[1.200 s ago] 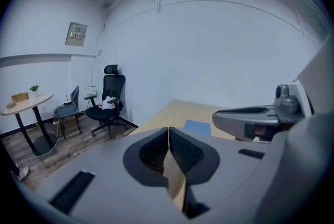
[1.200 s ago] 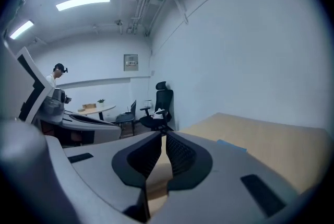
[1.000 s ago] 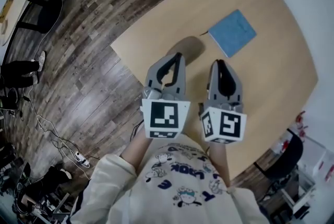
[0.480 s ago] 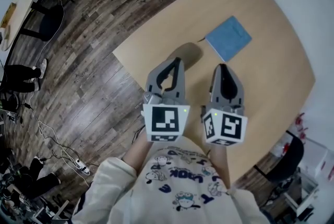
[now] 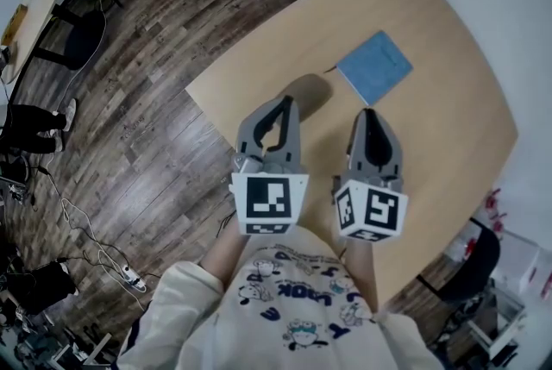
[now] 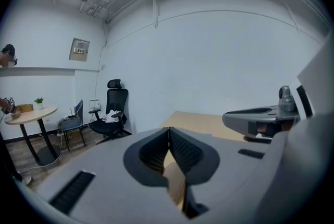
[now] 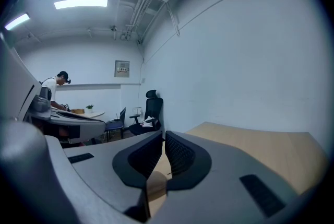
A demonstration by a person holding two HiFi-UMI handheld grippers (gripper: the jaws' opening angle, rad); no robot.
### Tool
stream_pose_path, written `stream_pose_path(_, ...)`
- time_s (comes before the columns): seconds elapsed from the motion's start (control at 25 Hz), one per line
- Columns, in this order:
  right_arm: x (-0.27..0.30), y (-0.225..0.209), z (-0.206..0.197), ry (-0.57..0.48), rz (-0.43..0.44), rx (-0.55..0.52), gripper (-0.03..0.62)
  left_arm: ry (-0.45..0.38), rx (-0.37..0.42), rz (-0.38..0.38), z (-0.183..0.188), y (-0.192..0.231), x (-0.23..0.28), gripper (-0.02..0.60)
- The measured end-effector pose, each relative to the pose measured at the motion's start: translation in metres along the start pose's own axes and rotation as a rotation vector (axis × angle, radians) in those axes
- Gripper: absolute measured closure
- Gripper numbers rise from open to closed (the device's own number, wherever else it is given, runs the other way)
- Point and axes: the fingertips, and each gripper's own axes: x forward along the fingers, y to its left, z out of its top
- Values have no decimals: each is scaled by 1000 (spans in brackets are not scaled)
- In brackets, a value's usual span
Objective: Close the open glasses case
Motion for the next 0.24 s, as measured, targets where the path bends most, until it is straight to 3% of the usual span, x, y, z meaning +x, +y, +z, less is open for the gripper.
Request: stream_pose_path(0.24, -2, -7, -5, 8, -18, 21, 575, 9, -4, -7, -3, -5, 1, 578)
